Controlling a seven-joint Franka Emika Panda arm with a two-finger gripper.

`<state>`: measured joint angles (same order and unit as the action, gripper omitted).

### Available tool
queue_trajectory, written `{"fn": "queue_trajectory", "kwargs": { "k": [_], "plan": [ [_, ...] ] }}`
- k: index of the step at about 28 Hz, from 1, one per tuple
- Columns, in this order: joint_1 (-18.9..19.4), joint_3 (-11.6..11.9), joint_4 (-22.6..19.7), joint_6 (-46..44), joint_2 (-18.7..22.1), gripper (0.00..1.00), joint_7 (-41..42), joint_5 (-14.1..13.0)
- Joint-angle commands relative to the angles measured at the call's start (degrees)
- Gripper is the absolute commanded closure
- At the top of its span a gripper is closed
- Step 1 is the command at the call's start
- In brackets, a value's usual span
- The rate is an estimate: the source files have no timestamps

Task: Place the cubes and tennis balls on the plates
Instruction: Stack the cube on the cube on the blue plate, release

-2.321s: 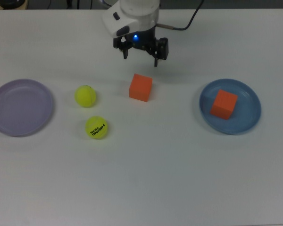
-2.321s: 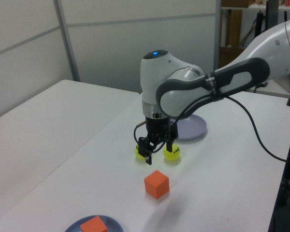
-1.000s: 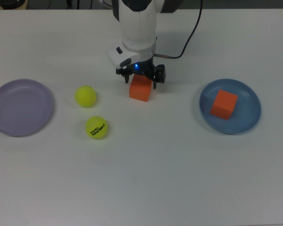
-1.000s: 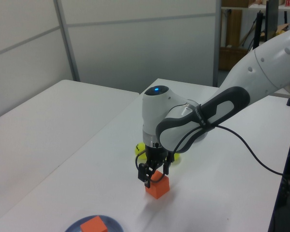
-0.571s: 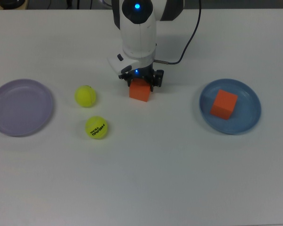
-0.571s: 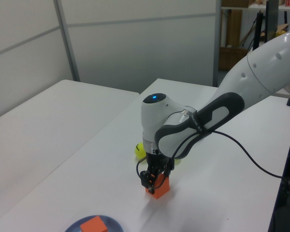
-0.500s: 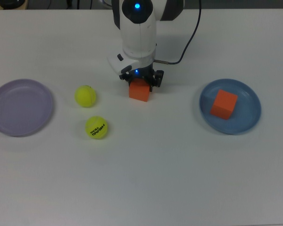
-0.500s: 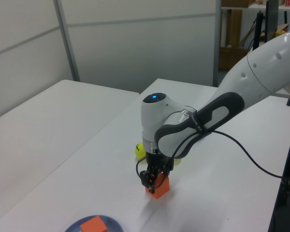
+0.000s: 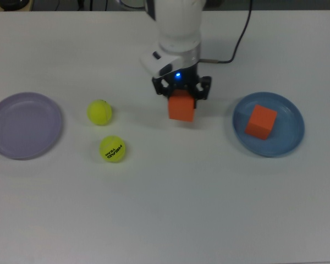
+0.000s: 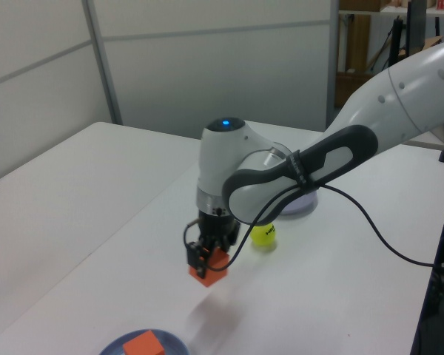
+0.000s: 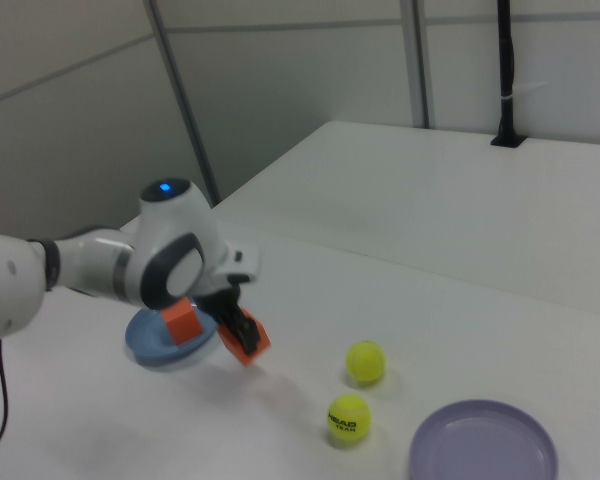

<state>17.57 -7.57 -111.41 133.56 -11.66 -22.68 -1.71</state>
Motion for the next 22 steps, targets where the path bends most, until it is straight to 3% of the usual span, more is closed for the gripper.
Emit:
{"fn": "queue_trajectory", "kwargs": {
  "k": [1,3,8,15,22],
  "plan": [
    [0.8,-3.1,4.1,0.4,0.0,1.0,-1.1,-1.0],
    [1.3,-4.4,6.2,0.4,-0.4,1.0,-1.8,-0.9],
    [3.7,-4.8,8.3,0.5,-1.2,1.0,-3.1,-0.8],
    [5.9,-7.1,11.3,0.9,-4.9,1.0,-4.2,0.5],
    [6.3,-9.4,12.6,1.1,-7.8,1.0,-8.5,5.3]
  ]
}}
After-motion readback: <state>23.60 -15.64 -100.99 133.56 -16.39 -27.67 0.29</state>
